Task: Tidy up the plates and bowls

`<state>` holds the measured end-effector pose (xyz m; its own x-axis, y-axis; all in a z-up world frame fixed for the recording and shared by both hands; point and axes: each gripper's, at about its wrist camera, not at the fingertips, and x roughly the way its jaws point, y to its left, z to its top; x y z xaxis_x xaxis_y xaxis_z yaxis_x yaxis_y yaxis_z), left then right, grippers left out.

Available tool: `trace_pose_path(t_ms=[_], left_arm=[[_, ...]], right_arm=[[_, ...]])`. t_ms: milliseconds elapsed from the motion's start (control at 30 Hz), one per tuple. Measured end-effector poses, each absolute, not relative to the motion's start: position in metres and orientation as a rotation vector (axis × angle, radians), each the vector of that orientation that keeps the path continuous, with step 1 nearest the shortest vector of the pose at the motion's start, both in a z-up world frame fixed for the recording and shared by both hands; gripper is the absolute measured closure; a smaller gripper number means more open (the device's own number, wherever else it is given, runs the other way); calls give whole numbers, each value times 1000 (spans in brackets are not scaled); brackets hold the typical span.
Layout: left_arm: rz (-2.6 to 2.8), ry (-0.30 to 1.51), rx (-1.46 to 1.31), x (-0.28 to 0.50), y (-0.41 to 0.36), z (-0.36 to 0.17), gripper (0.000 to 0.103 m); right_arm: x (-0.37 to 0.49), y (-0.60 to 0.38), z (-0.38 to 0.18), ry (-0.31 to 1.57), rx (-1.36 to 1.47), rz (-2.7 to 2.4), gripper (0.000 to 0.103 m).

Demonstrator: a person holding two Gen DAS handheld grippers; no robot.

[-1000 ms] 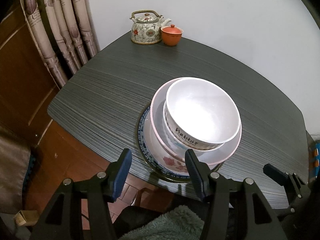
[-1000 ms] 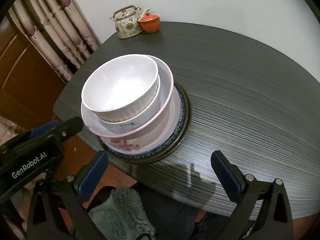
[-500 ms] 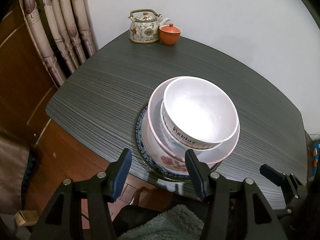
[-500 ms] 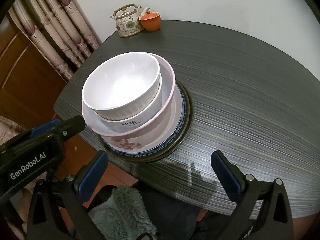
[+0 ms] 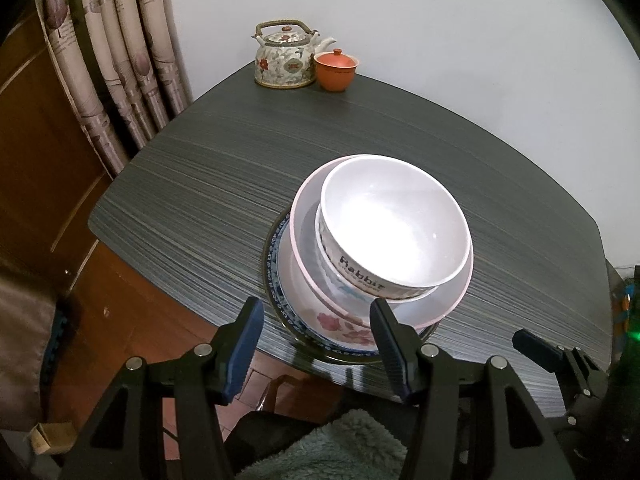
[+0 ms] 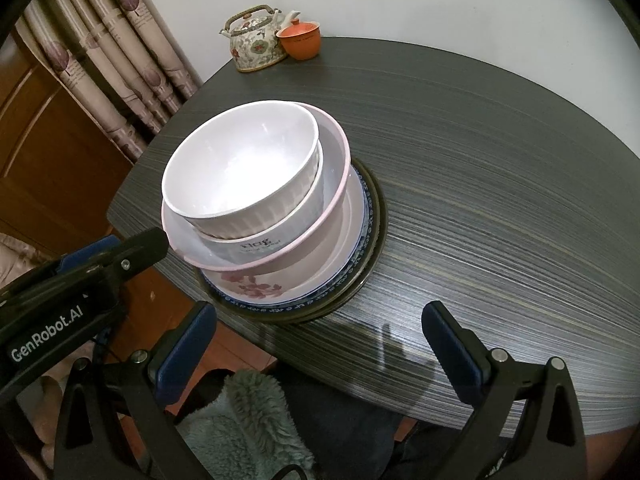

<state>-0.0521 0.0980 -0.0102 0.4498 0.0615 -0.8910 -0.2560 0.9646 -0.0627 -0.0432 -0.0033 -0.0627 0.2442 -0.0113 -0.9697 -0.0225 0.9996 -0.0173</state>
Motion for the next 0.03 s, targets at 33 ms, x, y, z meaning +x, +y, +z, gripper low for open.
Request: trace_pose_path(t_ms=[33], left_arm=[[197,1090,-200,-52,98,-10,47]], right_arm=[[-43,-3,-62,1324,-29,6,1]])
